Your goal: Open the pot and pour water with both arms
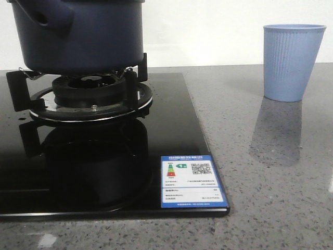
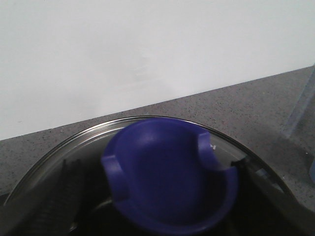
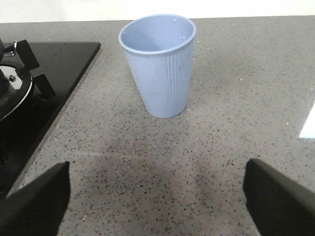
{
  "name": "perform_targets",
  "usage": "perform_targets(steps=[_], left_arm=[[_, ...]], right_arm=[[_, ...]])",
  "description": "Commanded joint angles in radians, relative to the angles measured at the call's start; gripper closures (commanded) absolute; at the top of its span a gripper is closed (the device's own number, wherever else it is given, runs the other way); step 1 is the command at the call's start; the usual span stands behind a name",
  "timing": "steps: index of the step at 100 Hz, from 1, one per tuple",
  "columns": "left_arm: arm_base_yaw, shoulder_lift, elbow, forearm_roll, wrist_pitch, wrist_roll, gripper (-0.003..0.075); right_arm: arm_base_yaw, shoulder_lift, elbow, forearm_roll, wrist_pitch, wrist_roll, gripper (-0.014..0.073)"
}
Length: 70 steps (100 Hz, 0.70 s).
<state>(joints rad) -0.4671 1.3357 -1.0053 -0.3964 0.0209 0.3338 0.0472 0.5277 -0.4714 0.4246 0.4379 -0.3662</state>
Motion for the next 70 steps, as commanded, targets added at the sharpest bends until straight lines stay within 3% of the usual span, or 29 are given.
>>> perform_targets(steps=[1,23,70], left_arm=[[-0.006,-0.023,-0.038,0.0,-0.092,0.001,0.0214],[-0.006,-0.023,-0.038,0.002,-0.099,0.001,0.0354],[-0.002,-0.076,-0.038,0.002,-0.118,0.001,0.0361]], right_arm=[[0.005,0.012,-0.036,0.007,-0.073,-0.015,-0.0028],[0.005,0.012,-0.036,0.009,-0.073,-0.015,-0.0028],[0.005,0.077,-0.023,0.05,-0.093,-0.015,-0.0028]])
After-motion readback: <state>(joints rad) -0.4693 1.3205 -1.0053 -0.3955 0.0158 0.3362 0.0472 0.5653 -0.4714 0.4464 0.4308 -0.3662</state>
